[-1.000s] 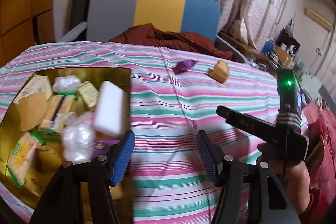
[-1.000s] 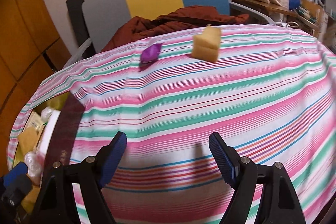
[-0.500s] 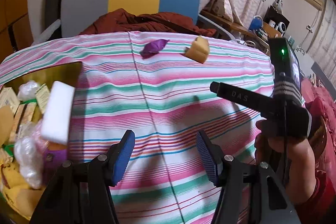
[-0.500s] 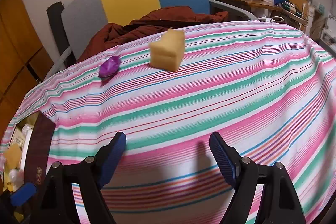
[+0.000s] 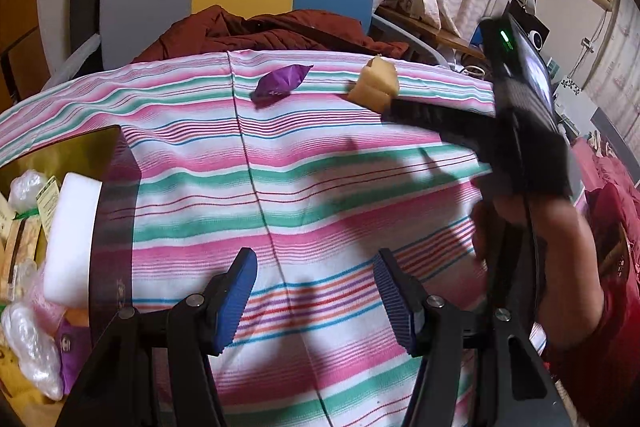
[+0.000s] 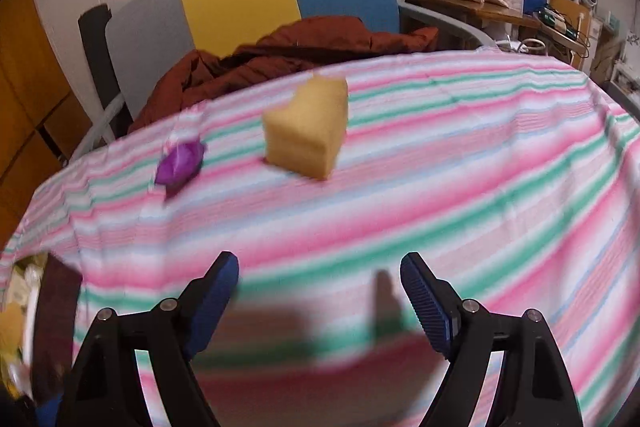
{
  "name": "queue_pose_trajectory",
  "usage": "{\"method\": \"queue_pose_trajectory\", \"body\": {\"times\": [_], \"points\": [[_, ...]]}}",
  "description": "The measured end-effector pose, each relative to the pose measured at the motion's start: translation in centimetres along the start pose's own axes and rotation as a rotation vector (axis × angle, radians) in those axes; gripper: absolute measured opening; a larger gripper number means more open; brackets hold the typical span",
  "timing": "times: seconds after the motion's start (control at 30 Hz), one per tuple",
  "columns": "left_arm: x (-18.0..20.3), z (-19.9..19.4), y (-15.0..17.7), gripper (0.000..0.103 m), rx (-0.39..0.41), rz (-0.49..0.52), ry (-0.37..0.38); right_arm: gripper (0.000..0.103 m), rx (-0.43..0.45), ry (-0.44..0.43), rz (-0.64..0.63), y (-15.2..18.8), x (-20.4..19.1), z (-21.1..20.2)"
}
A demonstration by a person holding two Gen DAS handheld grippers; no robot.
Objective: Organize objects
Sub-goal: 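Move both tools back toward the yellow sponge and purple pouch, then grasp the yellow sponge with the right tool while the left tool grasps the purple pouch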
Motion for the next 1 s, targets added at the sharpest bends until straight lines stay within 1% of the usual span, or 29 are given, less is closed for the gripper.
{"method": "queue_pose_trajectory", "body": {"times": [0.1,0.13,0.2,0.33,0.37,0.4,0.43,0.5,0.53,0.57,0.63,0.73,0.83,0.87,0.93,1.0], "points": [[-0.1,0.2,-0.1,0.061,-0.005,0.004,-0.003,0.090,0.045,-0.012,0.018,-3.2,-0.8,0.9],[-0.2,0.3,0.0,0.061,-0.010,0.004,-0.005,0.090,0.054,-0.013,0.026,-4.0,-1.1,1.3],[-0.3,0.3,0.0,0.061,-0.016,0.003,-0.006,0.090,0.064,-0.014,0.047,-5.8,-1.5,2.4],[-0.5,0.6,-0.1,0.061,-0.026,0.006,-0.015,0.090,0.037,-0.004,0.084,-8.3,-2.1,5.4],[-0.5,0.6,-0.2,0.061,-0.027,0.007,-0.016,0.089,0.034,-0.003,0.084,-8.5,-2.3,5.9],[-0.6,0.7,-0.4,0.061,-0.028,0.006,-0.018,0.085,0.032,0.003,0.073,-8.7,-2.6,6.6],[-0.6,0.8,-0.5,0.061,-0.028,0.005,-0.019,0.082,0.031,0.010,0.058,-8.7,-2.7,7.0],[-0.5,1.0,-1.1,0.061,-0.026,0.005,-0.018,0.062,0.027,0.030,0.010,-8.4,-3.0,8.0],[-0.5,1.1,-1.5,0.061,-0.022,0.007,-0.017,0.060,0.024,0.021,-0.005,-8.1,-3.1,8.4],[-0.4,1.3,-2.1,0.061,-0.018,0.008,-0.015,0.058,0.023,-0.008,0.003,-7.9,-3.1,8.3],[-0.4,1.8,-3.1,0.061,-0.013,0.003,-0.013,0.056,0.038,-0.012,0.015,-7.8,-2.6,7.9],[-0.7,2.8,-4.8,0.061,-0.004,-0.006,-0.022,0.052,0.071,-0.002,-0.006,-7.3,-2.1,6.9],[-1.7,4.0,-7.1,0.061,0.012,-0.018,-0.059,0.052,0.119,0.022,0.013,-6.7,-0.7,5.4],[-2.2,4.5,-8.1,0.062,0.025,-0.015,-0.086,0.052,0.131,0.026,0.032,-6.5,0.0,5.0],[-3.0,5.5,-9.7,0.062,0.034,-0.008,-0.126,0.052,0.140,0.029,0.067,-6.2,1.1,4.5],[-3.9,6.6,-11.1,0.063,0.040,-0.006,-0.151,0.052,0.146,0.030,0.103,-5.8,2.0,4.1]]}}
Point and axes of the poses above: each gripper's, at about its wrist camera, not at the fingertips, and z roughly the way its jaws point, x to its right, y to its underside, the point moved 9 cm from there along z, roughly the way its jaws point, and after that the axes turned 15 degrees about y, right-handed, at the moved point
